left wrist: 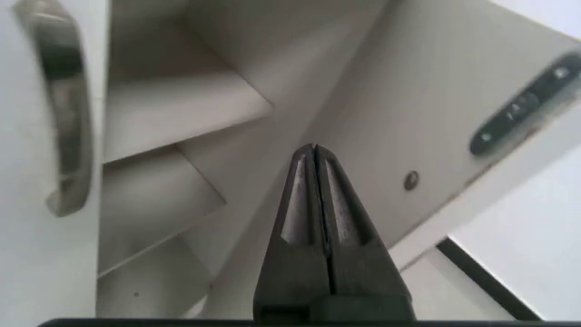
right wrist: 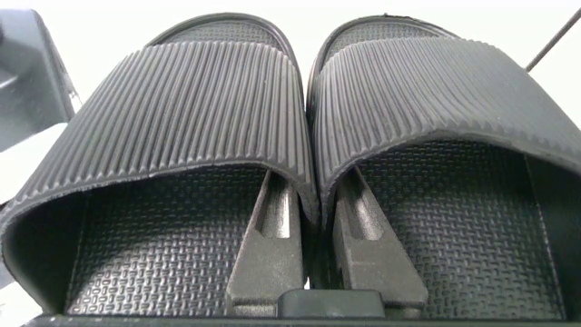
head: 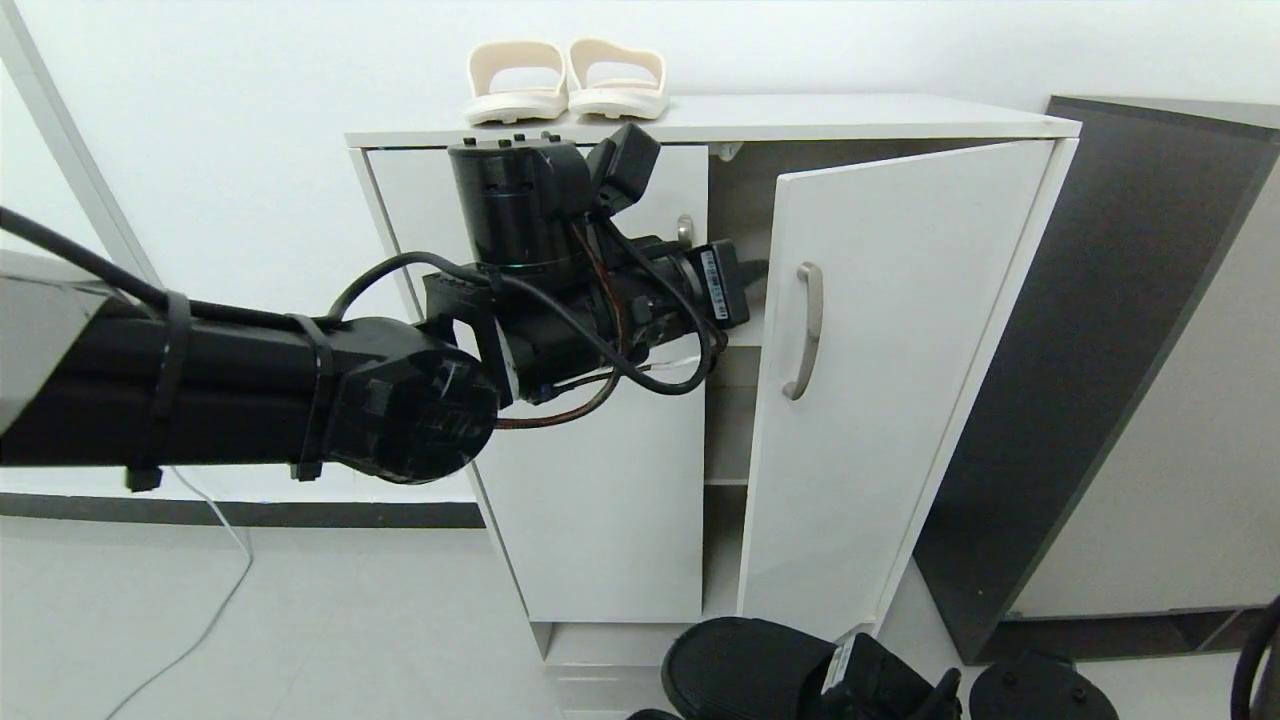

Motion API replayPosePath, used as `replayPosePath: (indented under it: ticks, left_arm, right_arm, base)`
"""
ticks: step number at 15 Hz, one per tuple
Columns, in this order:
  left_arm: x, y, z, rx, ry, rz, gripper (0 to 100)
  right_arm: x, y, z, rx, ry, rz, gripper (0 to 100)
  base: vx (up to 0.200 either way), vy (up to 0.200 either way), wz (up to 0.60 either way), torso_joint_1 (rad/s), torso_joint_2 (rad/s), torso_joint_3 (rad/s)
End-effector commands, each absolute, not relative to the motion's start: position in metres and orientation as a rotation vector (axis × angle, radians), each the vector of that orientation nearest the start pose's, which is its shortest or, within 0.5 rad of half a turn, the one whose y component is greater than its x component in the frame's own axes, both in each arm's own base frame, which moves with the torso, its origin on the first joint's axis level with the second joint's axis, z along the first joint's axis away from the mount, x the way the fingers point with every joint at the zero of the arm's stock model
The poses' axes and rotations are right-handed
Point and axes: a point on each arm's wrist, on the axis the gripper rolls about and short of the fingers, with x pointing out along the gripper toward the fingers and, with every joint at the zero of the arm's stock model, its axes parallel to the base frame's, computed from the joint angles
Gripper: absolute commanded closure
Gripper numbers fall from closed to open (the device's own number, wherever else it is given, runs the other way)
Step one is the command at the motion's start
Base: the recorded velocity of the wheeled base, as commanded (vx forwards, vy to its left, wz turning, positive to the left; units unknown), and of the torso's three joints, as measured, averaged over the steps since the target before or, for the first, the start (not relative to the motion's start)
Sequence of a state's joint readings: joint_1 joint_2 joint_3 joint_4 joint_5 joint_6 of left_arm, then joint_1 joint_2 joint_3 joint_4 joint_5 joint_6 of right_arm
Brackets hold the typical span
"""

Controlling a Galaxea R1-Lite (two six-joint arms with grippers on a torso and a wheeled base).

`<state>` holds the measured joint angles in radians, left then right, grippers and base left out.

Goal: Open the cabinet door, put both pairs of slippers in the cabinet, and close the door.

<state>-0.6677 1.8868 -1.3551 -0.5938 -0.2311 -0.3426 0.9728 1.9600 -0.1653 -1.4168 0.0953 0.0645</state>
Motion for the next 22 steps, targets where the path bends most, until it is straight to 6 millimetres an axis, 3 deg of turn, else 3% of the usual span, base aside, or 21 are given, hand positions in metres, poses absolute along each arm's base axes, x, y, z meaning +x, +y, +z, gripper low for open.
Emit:
replayPosePath:
  ticks: [1, 7, 10, 11, 14, 15, 16, 17, 18, 19, 21, 22]
  left_arm:
    - [0.290, -0.246, 0.268, -0.320, 0.091, -0.917, 100]
    - [0.213, -0.274, 0.263, -0.255, 0.102, -1.126, 100]
    - [0.212, -0.276, 0.263, -0.250, 0.098, -1.127, 100]
    - [0.220, -0.267, 0.264, -0.249, 0.088, -1.088, 100]
    - [0.236, -0.220, 0.271, -0.236, 0.026, -0.815, 100]
    - [0.233, -0.210, 0.272, -0.237, 0.019, -0.764, 100]
    - [0.216, -0.165, 0.270, -0.218, 0.005, -0.576, 100]
    - [0.213, -0.156, 0.269, -0.210, 0.001, -0.549, 100]
    - [0.191, -0.107, 0.257, -0.179, 0.001, -0.407, 100]
    - [0.149, -0.058, 0.235, -0.123, -0.011, -0.273, 100]
    - [0.088, -0.016, 0.210, -0.070, -0.055, -0.071, 100]
    - [0.065, -0.005, 0.198, -0.066, -0.047, 0.049, 100]
  right_arm:
    - [0.133, 0.204, 0.051, -0.117, 0.400, 1.053, 100]
    - [0.129, 0.206, 0.051, -0.120, 0.398, 1.071, 100]
    - [0.129, 0.206, 0.052, -0.115, 0.390, 1.072, 100]
    - [0.129, 0.206, 0.052, -0.113, 0.391, 1.068, 100]
    - [0.152, 0.208, 0.053, -0.088, 0.349, 0.941, 100]
    - [0.157, 0.208, 0.053, -0.086, 0.338, 0.906, 100]
    - [0.170, 0.206, 0.053, -0.085, 0.320, 0.786, 100]
    - [0.171, 0.206, 0.052, -0.086, 0.319, 0.771, 100]
    - [0.174, 0.203, 0.051, -0.090, 0.320, 0.719, 100]
    - [0.176, 0.204, 0.052, -0.086, 0.310, 0.704, 100]
    - [0.181, 0.209, 0.054, -0.077, 0.295, 0.701, 100]
    - [0.182, 0.209, 0.053, -0.078, 0.297, 0.693, 100]
  base:
    - [-0.200, 0.000, 0.00, 0.007, 0.00, -0.002]
    - [-0.200, 0.000, 0.00, 0.002, 0.00, 0.002]
    - [-0.133, 0.000, 0.00, 0.000, 0.00, 0.003]
    - [0.000, 0.000, 0.00, 0.000, 0.00, 0.000]
    - [0.000, 0.000, 0.00, 0.000, 0.00, 0.000]
    - [0.000, 0.000, 0.00, 0.000, 0.00, 0.000]
    - [0.000, 0.000, 0.00, 0.000, 0.00, 0.000]
    - [0.000, 0.000, 0.00, 0.000, 0.00, 0.000]
    - [0.000, 0.000, 0.00, 0.000, 0.00, 0.000]
    - [0.000, 0.000, 0.00, 0.000, 0.00, 0.000]
    - [0.000, 0.000, 0.00, 0.000, 0.00, 0.000]
    - [0.000, 0.000, 0.00, 0.000, 0.00, 0.000]
